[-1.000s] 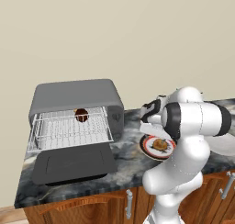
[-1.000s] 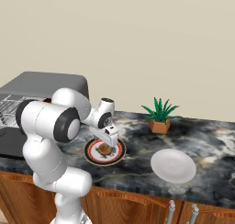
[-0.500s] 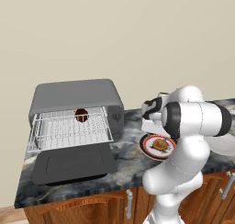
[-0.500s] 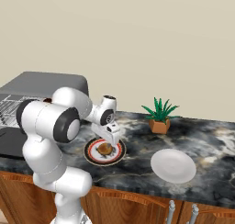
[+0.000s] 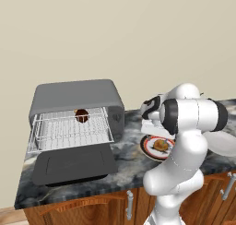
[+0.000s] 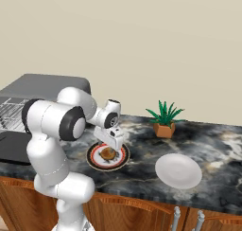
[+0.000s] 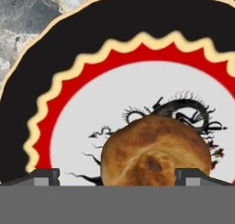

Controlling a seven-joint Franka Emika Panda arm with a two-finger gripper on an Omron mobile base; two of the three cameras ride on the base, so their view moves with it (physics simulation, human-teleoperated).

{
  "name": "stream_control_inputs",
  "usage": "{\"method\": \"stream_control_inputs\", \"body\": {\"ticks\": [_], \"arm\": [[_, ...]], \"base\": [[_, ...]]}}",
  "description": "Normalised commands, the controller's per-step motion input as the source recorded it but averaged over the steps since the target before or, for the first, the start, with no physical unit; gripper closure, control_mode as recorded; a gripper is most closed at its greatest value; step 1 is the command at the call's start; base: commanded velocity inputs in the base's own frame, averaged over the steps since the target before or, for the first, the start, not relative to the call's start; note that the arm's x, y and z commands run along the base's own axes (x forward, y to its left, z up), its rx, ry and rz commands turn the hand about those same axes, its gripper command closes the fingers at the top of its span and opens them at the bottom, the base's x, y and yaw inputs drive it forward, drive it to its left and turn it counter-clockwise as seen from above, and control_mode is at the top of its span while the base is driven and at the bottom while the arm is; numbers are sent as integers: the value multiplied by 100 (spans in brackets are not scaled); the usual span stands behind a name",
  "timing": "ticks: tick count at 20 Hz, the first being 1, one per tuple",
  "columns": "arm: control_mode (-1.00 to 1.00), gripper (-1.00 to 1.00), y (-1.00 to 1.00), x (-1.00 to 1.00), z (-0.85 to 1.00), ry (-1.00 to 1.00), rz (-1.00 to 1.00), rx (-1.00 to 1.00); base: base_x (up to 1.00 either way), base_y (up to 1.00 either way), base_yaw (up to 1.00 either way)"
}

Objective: Open the toaster oven door. Place the bread on the top rack in the toaster oven and place the steak on the bottom rack.

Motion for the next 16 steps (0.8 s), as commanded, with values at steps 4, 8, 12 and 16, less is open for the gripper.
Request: {"method": "stream_control_inputs", "body": {"ticks": [4, 8, 12, 16], "arm": [[-100, -100, 0, 3, -14, 0, 0, 1], [-100, -100, -4, -5, -18, 2, -5, 0], [-100, -100, -1, -12, -16, 0, -12, 0], [-100, -100, 0, -5, -32, 4, -16, 0]], "base": [[0, 0, 0], [0, 0, 0], [0, 0, 0], [0, 0, 0]]}}
